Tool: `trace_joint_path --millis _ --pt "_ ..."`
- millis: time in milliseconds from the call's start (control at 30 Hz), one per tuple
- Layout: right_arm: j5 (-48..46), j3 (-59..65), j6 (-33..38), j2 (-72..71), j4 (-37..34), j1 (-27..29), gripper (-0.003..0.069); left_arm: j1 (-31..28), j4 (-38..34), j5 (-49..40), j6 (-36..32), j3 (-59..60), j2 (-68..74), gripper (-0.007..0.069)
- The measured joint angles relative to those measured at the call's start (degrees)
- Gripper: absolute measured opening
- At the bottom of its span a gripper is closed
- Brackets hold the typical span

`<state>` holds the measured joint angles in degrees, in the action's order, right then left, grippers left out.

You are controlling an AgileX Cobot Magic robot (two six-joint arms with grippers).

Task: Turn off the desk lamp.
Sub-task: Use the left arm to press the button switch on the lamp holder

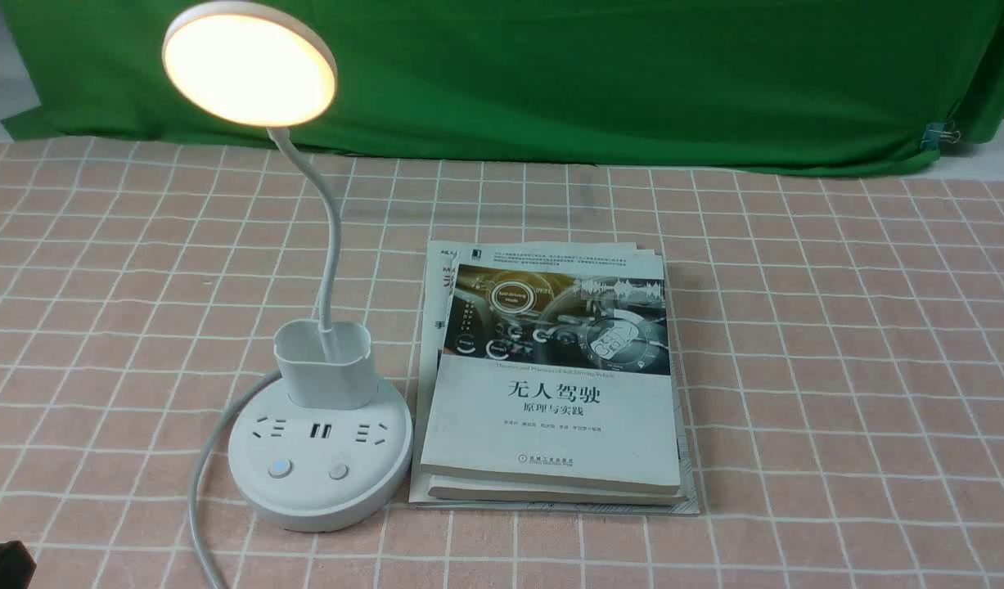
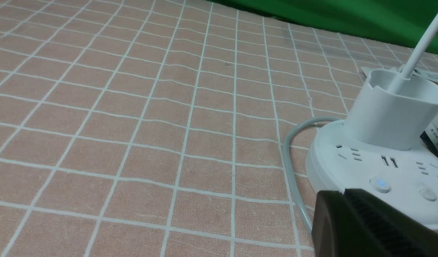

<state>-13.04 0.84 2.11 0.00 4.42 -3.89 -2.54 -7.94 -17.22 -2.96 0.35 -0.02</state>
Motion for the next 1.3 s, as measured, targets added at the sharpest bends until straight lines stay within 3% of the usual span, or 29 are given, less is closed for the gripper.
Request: trace_joint_path --millis 700,767,867,900,967,1200,1300 --pt "0.0 0.0 0.0 0.0 0.0 0.0 0.0240 0.0 -0.1 1.5 0.0 0.1 0.0 0.0005" --pt "0.0 0.0 0.0 0.0 0.0 0.0 0.0240 0.0 -1.7 2.9 0.6 0.1 0.0 0.0005" --pt "0.0 0.0 0.0 0.0 0.0 0.0 0.0240 0.0 -10.3 7.0 3.5 0.1 0.0 0.0005" --pt "0.0 0.0 0.0 0.0 0.0 0.0 0.0240 0.0 -16.9 9.3 4.4 0.1 0.0 0.0005" --pt "0.0 0.0 0.0 0.0 0.0 0.0 0.0240 0.0 -20.6 11.5 5.0 0.1 0.0 0.0005" --pt "0.0 0.0 0.0 0.0 0.0 0.0 0.0240 0.0 -27.2 18.5 9.9 0.1 0.0 0.0005" --pt "0.0 0.0 0.0 0.0 0.0 0.0 0.0240 0.0 -26.5 13.8 10.8 -2.4 0.2 0.0005"
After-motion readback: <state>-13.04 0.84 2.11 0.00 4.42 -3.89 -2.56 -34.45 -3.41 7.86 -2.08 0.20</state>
